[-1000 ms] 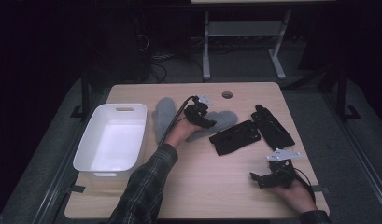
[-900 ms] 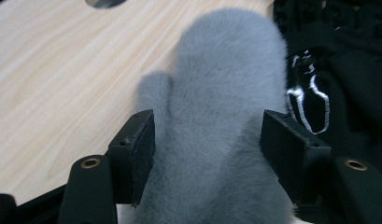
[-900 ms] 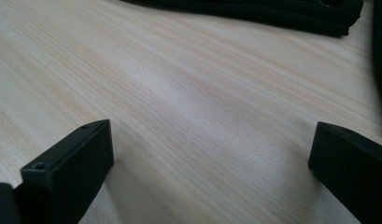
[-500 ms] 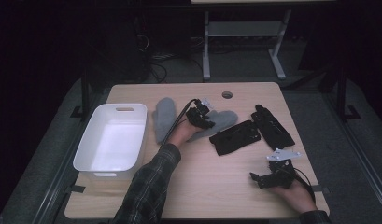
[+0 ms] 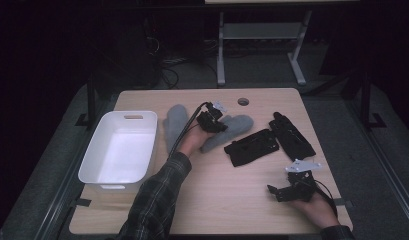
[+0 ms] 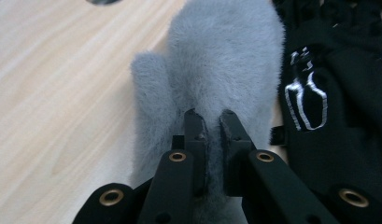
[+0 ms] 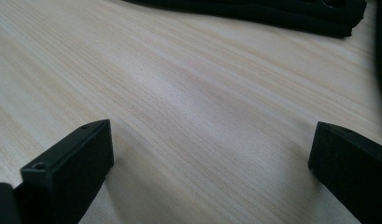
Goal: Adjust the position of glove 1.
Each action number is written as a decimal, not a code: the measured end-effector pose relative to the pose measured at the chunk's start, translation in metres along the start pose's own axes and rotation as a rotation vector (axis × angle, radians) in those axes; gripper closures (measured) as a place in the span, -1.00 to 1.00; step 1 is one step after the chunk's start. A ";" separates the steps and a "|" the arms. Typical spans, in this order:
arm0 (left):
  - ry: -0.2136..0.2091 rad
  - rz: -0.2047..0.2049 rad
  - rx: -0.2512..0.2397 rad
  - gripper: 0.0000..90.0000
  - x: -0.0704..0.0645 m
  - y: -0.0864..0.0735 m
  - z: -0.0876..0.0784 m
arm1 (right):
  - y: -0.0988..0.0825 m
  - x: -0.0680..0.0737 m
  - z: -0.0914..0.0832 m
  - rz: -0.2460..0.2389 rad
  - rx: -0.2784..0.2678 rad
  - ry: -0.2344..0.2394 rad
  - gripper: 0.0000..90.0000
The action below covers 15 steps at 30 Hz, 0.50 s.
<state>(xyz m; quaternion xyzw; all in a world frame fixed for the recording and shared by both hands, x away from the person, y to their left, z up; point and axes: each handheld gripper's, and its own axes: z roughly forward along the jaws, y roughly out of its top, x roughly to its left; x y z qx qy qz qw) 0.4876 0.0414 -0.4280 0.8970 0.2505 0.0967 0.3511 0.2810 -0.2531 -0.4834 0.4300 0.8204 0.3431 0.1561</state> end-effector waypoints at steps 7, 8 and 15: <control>-0.028 0.008 0.010 0.86 -0.008 0.007 -0.028 | 0.000 0.000 0.000 0.001 0.001 0.000 -1.00; -0.028 0.008 0.002 0.86 -0.010 0.008 -0.032 | 0.000 0.000 0.000 0.001 0.001 0.000 -1.00; -0.075 0.008 -0.012 0.86 -0.031 0.004 -0.058 | 0.000 0.000 0.000 0.001 0.001 0.000 -1.00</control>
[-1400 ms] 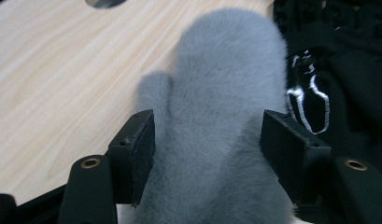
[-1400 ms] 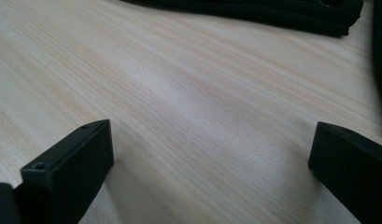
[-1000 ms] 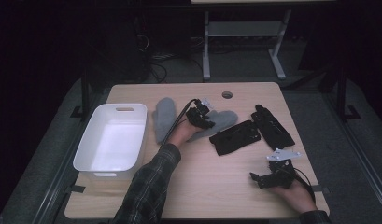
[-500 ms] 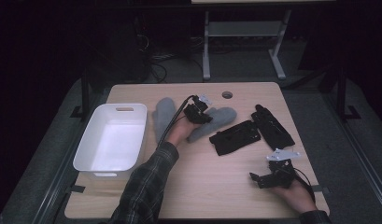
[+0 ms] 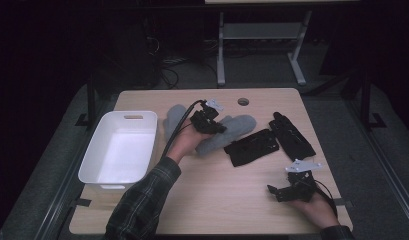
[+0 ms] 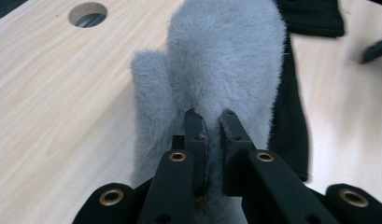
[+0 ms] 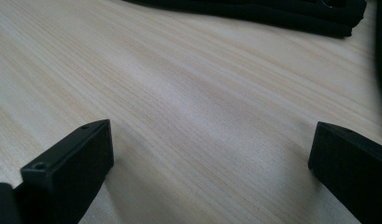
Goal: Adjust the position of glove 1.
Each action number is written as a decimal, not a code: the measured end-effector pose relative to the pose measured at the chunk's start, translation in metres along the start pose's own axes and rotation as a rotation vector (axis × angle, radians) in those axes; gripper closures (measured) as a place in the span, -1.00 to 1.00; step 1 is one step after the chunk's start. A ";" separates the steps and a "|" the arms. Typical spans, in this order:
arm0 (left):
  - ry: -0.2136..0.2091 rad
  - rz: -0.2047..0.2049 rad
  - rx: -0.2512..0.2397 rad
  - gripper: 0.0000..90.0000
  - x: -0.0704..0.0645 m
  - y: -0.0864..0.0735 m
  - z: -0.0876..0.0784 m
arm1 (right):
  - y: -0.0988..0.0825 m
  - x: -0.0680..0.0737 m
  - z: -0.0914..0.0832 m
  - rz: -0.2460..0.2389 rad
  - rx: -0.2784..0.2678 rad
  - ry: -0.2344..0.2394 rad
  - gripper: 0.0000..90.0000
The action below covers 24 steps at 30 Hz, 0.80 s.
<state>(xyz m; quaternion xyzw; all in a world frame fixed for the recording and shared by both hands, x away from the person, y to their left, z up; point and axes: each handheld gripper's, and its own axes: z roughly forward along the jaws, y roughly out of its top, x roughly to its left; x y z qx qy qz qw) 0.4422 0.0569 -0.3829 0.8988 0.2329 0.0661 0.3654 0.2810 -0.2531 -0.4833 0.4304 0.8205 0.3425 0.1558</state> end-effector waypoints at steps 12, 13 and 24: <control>-0.057 0.017 -0.026 0.86 -0.040 -0.021 -0.021 | 0.000 0.000 0.000 -0.001 0.000 -0.001 -1.00; -0.059 0.025 -0.022 0.86 -0.043 -0.023 -0.022 | 0.000 0.000 0.000 -0.002 0.000 -0.001 -1.00; -0.084 0.021 -0.011 0.85 -0.081 -0.050 -0.027 | 0.000 0.000 0.000 -0.002 -0.001 -0.001 -1.00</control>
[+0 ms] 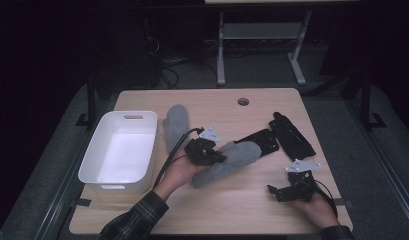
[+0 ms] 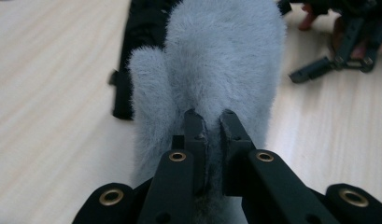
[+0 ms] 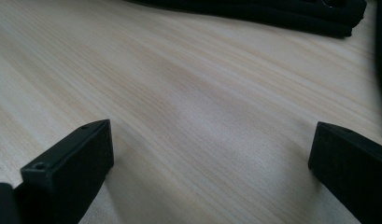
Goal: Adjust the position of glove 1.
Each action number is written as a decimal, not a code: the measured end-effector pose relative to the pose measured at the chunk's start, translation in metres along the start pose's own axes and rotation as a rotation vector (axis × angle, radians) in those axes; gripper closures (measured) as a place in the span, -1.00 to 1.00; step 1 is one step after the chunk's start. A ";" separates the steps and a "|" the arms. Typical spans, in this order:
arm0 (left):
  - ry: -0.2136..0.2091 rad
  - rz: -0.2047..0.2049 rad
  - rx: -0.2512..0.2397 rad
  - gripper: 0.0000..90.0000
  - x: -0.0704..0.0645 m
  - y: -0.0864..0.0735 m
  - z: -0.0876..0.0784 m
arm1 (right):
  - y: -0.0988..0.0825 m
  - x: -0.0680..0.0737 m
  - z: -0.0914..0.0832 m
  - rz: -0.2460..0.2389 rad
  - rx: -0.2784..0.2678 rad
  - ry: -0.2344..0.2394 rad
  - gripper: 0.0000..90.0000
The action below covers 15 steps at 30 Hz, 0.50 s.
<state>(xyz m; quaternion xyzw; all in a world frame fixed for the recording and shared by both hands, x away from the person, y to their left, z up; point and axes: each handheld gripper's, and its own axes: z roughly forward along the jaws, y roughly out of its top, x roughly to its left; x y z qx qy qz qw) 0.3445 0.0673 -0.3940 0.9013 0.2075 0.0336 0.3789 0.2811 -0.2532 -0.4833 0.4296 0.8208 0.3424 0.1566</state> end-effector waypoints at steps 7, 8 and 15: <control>-0.018 -0.008 0.031 0.85 -0.018 -0.017 0.012 | 0.000 0.000 0.000 0.001 0.001 0.000 -1.00; -0.017 0.000 0.034 0.85 -0.020 -0.019 0.013 | 0.000 0.000 0.000 0.001 0.001 0.000 -1.00; -0.017 -0.015 0.056 0.85 -0.030 -0.027 0.025 | 0.000 0.000 0.000 -0.001 -0.002 0.000 -1.00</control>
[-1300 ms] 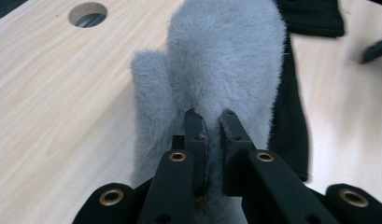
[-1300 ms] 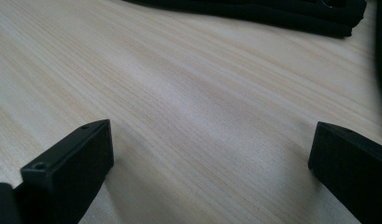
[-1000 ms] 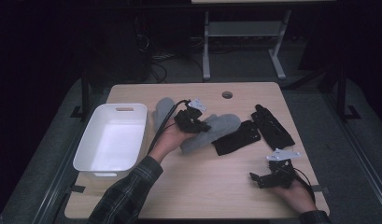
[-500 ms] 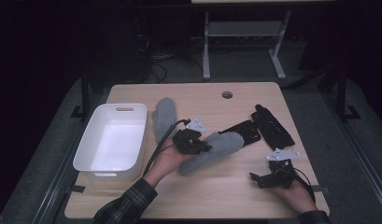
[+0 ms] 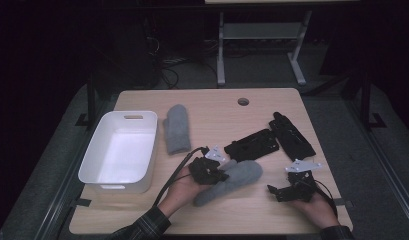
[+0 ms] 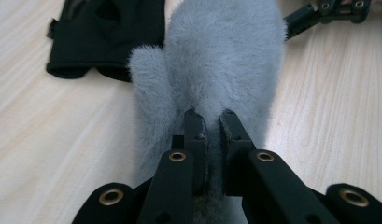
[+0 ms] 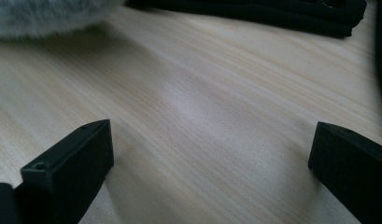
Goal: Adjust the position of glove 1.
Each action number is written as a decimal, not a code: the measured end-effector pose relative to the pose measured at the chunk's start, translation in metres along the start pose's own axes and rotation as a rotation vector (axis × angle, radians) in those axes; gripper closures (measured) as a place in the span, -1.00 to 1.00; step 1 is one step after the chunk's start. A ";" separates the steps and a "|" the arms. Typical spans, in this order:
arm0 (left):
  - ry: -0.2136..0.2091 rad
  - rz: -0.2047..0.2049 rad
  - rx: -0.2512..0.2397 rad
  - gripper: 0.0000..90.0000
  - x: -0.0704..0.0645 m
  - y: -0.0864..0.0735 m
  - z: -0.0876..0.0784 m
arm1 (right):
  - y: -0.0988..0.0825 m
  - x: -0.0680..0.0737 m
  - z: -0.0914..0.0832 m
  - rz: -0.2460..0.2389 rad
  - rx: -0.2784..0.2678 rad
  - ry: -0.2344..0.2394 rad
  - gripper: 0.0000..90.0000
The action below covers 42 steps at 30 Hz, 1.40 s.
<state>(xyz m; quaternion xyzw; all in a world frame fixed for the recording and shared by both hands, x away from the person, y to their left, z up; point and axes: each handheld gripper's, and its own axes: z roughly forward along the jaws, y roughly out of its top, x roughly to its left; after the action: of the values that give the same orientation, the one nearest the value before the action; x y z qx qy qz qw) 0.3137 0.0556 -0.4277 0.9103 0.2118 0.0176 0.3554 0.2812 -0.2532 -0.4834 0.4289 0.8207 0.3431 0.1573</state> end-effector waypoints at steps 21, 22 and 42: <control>-0.009 0.014 0.003 0.33 -0.006 -0.001 0.004 | 0.000 0.000 0.000 -0.002 0.001 -0.001 -1.00; -0.002 0.022 0.009 0.27 -0.004 0.000 0.001 | 0.000 0.000 0.000 -0.002 0.000 -0.001 -1.00; 0.353 -0.222 -0.070 0.98 0.102 0.011 -0.043 | 0.000 0.000 0.000 0.001 0.002 0.005 -1.00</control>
<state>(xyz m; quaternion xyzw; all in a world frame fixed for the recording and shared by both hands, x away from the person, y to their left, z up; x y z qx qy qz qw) 0.4030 0.1168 -0.4009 0.8513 0.3690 0.1447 0.3438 0.2809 -0.2529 -0.4833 0.4286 0.8212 0.3434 0.1548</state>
